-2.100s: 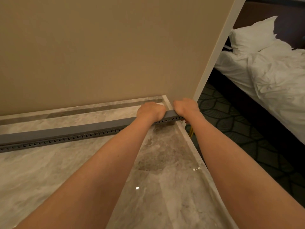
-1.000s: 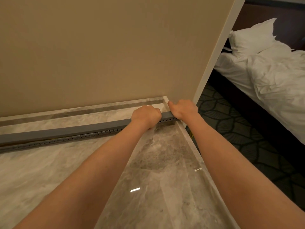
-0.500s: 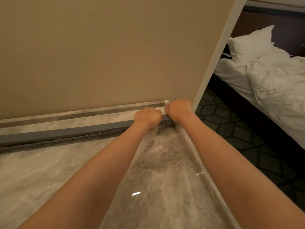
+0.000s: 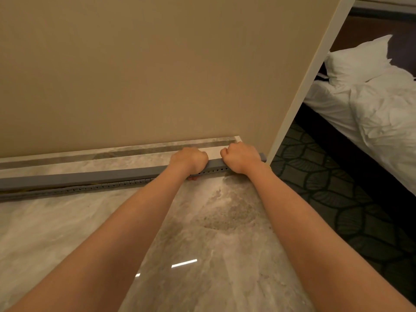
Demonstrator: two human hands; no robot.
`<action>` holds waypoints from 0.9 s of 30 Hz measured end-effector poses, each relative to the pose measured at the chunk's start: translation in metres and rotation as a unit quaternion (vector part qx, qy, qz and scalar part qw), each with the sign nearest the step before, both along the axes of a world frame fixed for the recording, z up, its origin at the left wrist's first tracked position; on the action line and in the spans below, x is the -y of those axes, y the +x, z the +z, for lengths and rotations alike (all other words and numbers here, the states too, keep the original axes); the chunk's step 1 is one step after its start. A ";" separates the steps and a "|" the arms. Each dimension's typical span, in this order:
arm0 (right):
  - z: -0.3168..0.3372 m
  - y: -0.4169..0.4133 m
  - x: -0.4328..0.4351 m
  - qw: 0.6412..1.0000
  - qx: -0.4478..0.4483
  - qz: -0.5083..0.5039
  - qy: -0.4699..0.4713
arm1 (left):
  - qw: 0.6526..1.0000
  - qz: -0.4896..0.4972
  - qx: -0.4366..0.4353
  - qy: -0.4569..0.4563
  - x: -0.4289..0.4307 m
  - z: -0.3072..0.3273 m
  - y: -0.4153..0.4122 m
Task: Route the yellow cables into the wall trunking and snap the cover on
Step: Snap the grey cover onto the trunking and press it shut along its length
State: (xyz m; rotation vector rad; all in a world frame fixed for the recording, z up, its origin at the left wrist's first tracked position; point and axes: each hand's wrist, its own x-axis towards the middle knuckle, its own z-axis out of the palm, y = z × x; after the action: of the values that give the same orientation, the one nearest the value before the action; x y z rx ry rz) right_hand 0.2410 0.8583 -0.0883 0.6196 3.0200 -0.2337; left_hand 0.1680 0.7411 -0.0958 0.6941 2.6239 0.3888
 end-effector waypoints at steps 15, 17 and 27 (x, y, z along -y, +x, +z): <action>0.005 -0.019 0.017 0.993 0.108 0.044 -0.028 | 0.999 0.022 0.011 0.022 0.003 -0.003 0.002; 0.003 -0.022 0.024 0.995 0.083 0.045 -0.036 | 1.000 0.018 0.013 0.022 0.003 -0.005 0.001; 0.000 -0.014 0.029 0.998 0.020 0.054 0.029 | 1.000 -0.003 -0.016 0.019 0.004 -0.010 0.000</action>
State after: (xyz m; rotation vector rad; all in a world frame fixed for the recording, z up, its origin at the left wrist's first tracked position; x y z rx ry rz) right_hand 0.2265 0.8289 -0.0885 0.4576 3.0193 -0.1291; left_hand 0.1677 0.7376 -0.1054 0.7274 2.6501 0.4288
